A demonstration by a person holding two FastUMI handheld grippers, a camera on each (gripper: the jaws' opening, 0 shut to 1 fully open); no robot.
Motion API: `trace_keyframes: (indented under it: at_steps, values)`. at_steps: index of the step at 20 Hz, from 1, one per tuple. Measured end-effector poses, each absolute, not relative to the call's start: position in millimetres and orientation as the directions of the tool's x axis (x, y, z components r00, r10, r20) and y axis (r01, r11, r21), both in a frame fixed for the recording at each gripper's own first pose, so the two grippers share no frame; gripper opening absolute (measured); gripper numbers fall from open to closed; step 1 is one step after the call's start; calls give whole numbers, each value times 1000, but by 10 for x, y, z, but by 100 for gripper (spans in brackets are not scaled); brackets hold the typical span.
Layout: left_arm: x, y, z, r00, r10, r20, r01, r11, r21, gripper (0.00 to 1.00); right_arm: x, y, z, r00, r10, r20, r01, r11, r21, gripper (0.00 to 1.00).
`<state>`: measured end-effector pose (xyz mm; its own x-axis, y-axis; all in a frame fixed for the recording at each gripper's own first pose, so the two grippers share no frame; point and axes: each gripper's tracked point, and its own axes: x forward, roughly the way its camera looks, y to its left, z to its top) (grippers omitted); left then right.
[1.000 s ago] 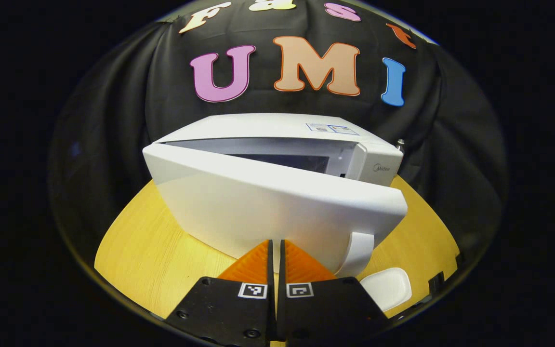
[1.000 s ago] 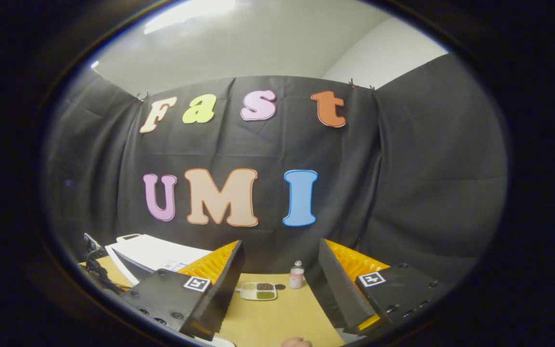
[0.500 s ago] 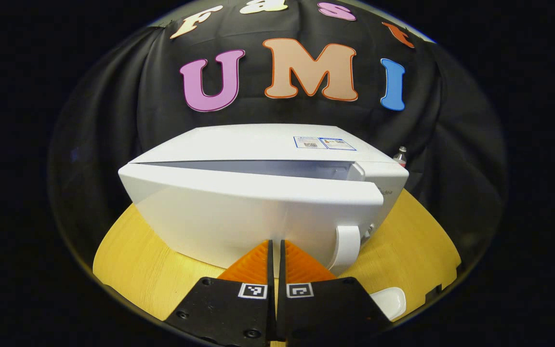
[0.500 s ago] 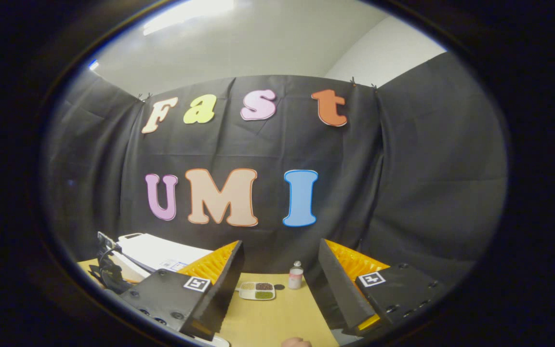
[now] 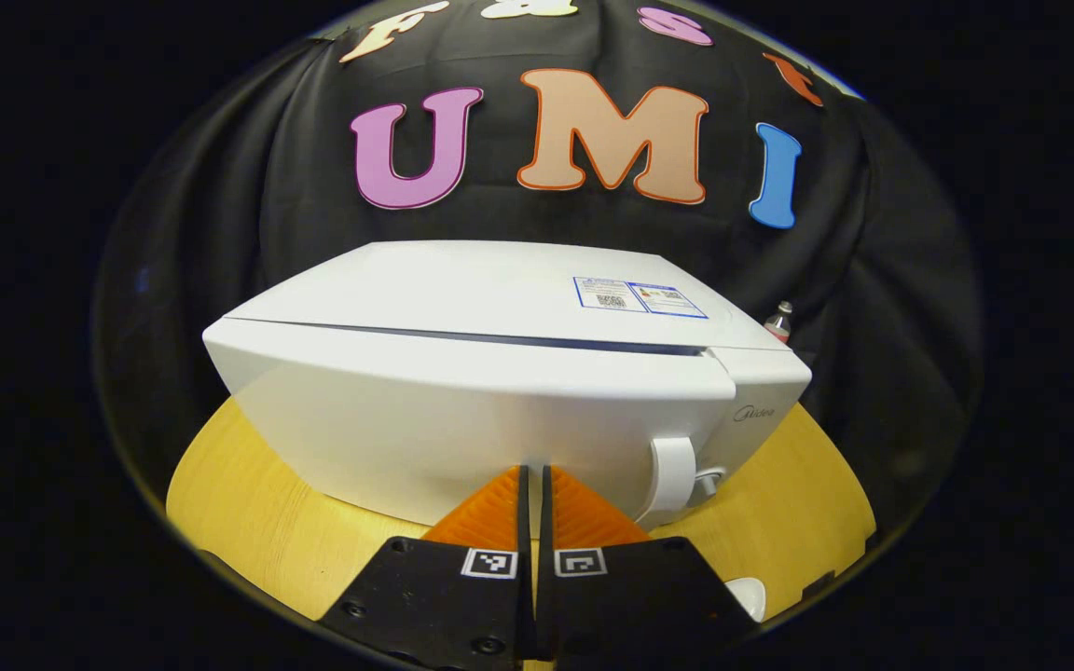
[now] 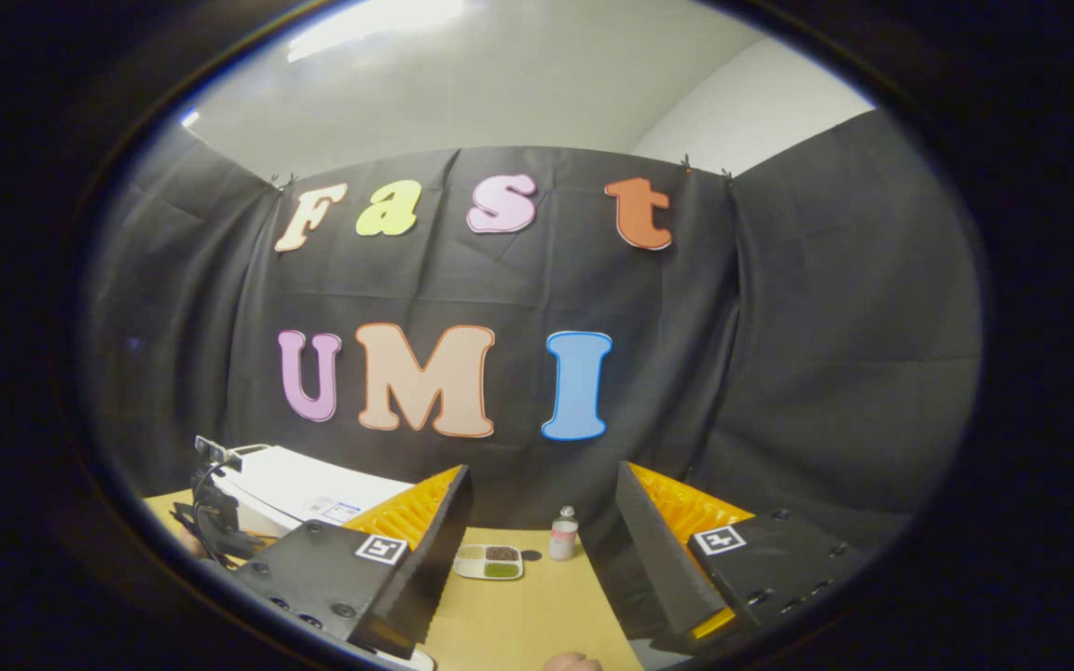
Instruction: Open the microwave oven with the left hand, put the food in, and close the microwave oven.
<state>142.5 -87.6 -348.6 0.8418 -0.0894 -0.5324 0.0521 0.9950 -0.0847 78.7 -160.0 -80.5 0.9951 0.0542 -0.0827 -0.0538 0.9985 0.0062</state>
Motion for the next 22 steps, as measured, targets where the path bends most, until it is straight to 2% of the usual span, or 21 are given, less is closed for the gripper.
trace_keyframes:
  at_steps: [4,5,6,9,10,11,12,13,14,17,22]
  values:
    - [1420,-874,-3489,841,-89,-534,36,993,-109,0,771,-1537,-761,995,65,-80,-65,998,2,95]
    - [1419,-877,-3495,841,-92,-533,33,992,-119,2,759,-1500,-748,995,69,-78,-70,998,-3,85]
    - [1423,-876,-3502,842,-94,-532,32,992,-124,0,751,-1495,-738,995,70,-76,-71,997,-8,95]
    - [1518,-854,-3494,850,-90,-519,38,993,-110,0,718,-1422,-714,994,80,-80,-81,997,-8,95]
    - [1489,-852,-3553,836,-82,-543,21,993,-117,0,709,-1406,-704,993,81,-81,-82,997,-11,85]
    - [1477,-866,-3540,840,-84,-536,22,992,-121,0,692,-1397,-689,994,80,-77,-81,997,-17,95]
    - [1485,-869,-3539,845,-82,-529,26,993,-113,0,678,-1399,-688,994,78,-79,-80,997,-24,95]
    - [1474,-863,-3557,842,-83,-532,33,994,-103,0,656,-1373,-697,993,80,-86,-83,996,-29,85]
    - [1465,-857,-3528,844,-87,-529,42,994,-97,0,633,-1359,-692,993,81,-88,-84,996,-33,85]
    - [1386,-865,-3321,860,-108,-499,48,990,-131,0,615,-1323,-655,994,74,-79,-77,996,-43,85]
    - [1155,-769,-2604,907,-152,-394,78,977,-196,0,631,-1111,-684,993,82,-84,-84,996,-28,85]
